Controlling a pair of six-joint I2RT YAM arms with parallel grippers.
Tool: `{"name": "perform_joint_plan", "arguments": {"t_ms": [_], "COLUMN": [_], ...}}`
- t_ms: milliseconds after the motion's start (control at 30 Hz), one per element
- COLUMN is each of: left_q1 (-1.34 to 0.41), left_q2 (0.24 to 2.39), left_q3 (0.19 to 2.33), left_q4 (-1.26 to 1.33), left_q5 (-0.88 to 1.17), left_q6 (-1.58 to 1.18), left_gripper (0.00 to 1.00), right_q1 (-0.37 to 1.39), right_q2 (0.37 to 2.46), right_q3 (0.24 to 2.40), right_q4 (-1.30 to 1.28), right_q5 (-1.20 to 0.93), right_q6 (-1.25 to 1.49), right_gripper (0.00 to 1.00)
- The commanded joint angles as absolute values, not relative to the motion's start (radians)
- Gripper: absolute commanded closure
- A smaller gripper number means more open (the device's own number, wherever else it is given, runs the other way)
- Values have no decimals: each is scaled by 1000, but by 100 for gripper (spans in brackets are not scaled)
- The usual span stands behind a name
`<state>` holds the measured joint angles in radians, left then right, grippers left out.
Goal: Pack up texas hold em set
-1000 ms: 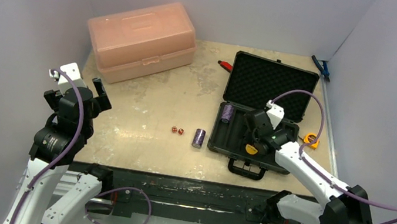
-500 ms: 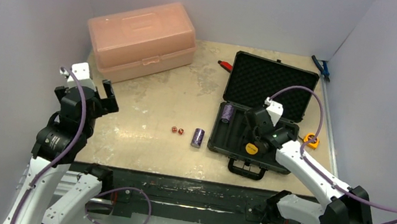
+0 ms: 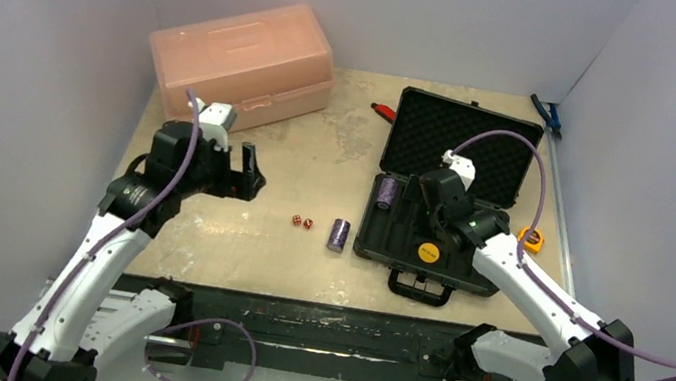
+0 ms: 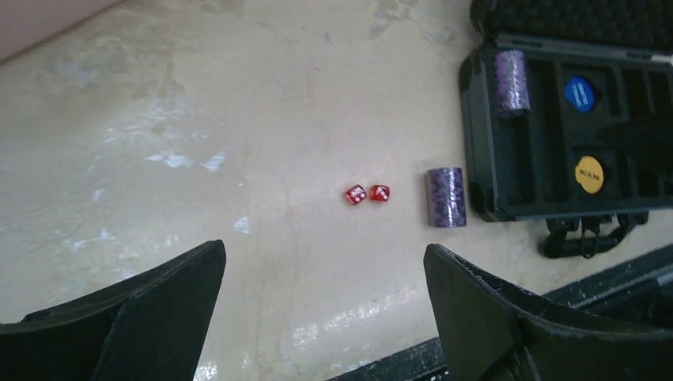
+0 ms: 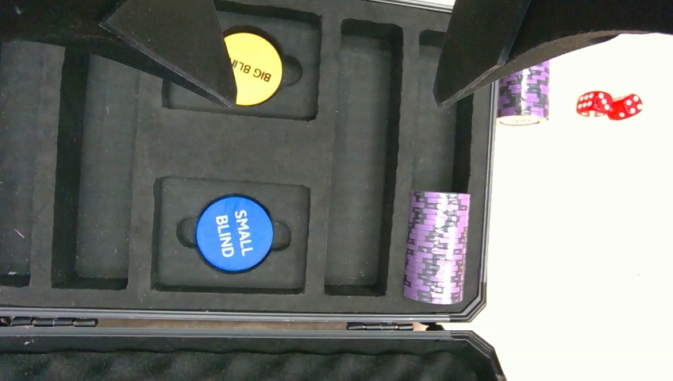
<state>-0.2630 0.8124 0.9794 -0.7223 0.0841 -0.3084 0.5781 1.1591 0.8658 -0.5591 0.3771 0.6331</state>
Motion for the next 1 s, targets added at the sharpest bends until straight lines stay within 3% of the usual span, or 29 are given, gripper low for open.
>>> {"name": "perform_joint_plan", "arguments": {"t_ms": [0, 367, 967], "left_q1": [-391, -675, -684], "left_q2": [905, 1206, 1553], "left_q3": [1001, 1063, 1144], "left_q4": [-664, -625, -666], "left_q5": [172, -27, -220], "left_q6": [-370, -472, -612], "left_gripper": [4, 11, 35], "right_q1": [574, 574, 575], "right_q2": [1144, 1099, 1060], "right_q3": [906, 878, 810], "right_q4": [-548, -563, -543], "right_q5": [366, 381, 339], "right_q6": [622, 628, 624], "right_gripper": [1, 1, 1]}}
